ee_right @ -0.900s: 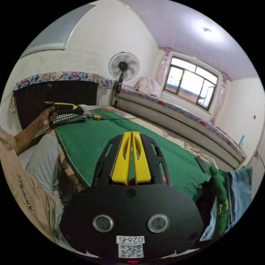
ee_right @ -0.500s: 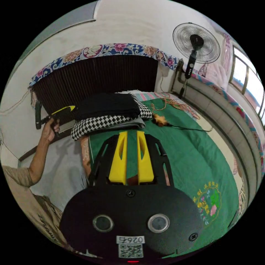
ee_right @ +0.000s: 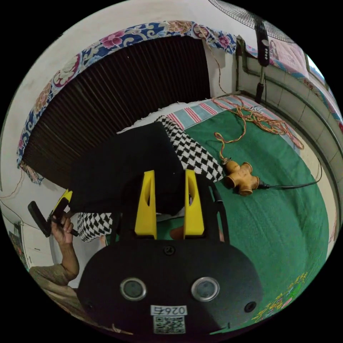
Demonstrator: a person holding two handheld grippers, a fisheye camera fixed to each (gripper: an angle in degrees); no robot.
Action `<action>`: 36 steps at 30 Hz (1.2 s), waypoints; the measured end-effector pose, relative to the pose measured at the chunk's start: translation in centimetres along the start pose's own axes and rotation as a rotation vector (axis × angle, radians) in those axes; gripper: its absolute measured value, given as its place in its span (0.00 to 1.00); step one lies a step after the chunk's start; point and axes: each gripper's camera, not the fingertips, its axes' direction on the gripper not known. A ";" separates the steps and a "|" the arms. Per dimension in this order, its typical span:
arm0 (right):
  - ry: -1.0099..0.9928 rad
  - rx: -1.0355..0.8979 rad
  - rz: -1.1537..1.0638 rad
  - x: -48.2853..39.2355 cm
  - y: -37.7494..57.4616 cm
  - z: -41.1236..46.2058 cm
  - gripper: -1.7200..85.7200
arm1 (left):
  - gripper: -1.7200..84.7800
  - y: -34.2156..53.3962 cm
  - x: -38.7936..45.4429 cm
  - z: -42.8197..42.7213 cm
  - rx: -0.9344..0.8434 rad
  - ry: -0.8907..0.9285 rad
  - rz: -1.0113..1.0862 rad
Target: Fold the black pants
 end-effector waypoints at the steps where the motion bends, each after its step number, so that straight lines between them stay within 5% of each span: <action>1: 0.003 0.038 -0.027 -0.2 -0.1 0.3 0.09 | 0.16 -0.4 0.0 -0.3 0.004 -0.003 0.007; 11: 0.052 0.098 -0.117 -0.2 -0.5 4.3 0.09 | 0.19 -6.9 -1.5 -2.2 -0.046 0.024 0.031; 17: 0.165 0.103 -0.140 -2.6 -1.4 3.4 0.02 | 0.07 -10.0 -1.3 -6.3 0.019 -0.002 0.103; 26: 0.006 0.309 -0.151 -3.8 2.2 -7.5 0.01 | 0.05 -13.6 3.0 -14.0 0.095 0.012 0.167; 32: 0.150 0.418 -0.072 0.9 13.3 -18.2 0.01 | 0.06 -15.6 11.7 -16.2 0.073 0.422 0.278; 36: 0.468 0.332 0.181 7.9 24.5 -23.4 0.02 | 0.09 -16.8 21.3 -9.1 -0.277 0.800 0.296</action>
